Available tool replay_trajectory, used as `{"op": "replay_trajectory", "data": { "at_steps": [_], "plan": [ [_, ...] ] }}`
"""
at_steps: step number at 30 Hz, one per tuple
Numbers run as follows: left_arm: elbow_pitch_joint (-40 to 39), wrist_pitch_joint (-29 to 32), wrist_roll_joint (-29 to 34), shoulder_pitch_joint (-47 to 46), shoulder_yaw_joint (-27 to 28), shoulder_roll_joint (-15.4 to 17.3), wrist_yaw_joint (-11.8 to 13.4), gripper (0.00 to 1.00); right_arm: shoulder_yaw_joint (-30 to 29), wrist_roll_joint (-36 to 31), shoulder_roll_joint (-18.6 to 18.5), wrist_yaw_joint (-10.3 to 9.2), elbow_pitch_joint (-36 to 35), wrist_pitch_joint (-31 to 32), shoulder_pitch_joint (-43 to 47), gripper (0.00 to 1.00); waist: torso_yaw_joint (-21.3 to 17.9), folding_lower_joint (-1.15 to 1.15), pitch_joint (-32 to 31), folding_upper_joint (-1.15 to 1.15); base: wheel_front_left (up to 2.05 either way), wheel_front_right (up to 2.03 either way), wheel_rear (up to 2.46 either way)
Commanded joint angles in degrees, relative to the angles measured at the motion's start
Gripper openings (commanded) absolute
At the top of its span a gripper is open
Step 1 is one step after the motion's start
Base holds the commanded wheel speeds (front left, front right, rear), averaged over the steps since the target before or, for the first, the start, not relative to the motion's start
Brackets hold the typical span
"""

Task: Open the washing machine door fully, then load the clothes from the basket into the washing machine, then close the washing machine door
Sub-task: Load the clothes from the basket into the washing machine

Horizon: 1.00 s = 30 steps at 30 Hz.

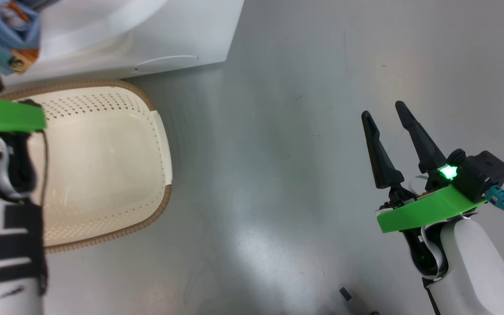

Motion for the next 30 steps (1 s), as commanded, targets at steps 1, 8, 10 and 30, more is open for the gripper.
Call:
{"op": "replay_trajectory", "data": {
  "at_steps": [1,8,10,30],
  "plan": [
    [-0.5,-0.3,0.3,-1.6,0.9,3.6,-0.1,0.0,1.1,-0.5,-0.2,0.09,-1.3,-0.3,2.0,1.0,-0.1,0.0,-0.1,0.0,0.0,0.0,0.0],
    [9.6,-0.3,0.9,-10.3,-2.3,8.7,-0.1,0.0,1.9,-0.2,0.1,0.09,-1.0,-0.3,2.2,1.0,-1.1,0.0,-0.6,0.0,0.0,0.0,0.0],
    [15.3,-0.3,1.1,-13.5,-4.5,10.4,-0.1,0.0,2.1,-0.1,0.4,0.09,-0.8,-0.3,2.4,1.0,-1.7,0.0,-0.8,0.0,0.0,0.0,0.0],
    [33.9,-0.3,5.5,-31.4,-10.3,18.6,0.7,0.34,4.0,0.7,1.9,0.09,-0.9,-0.3,2.9,1.0,-7.2,0.0,-0.4,0.0,0.0,0.0,0.0]
  ]
}}
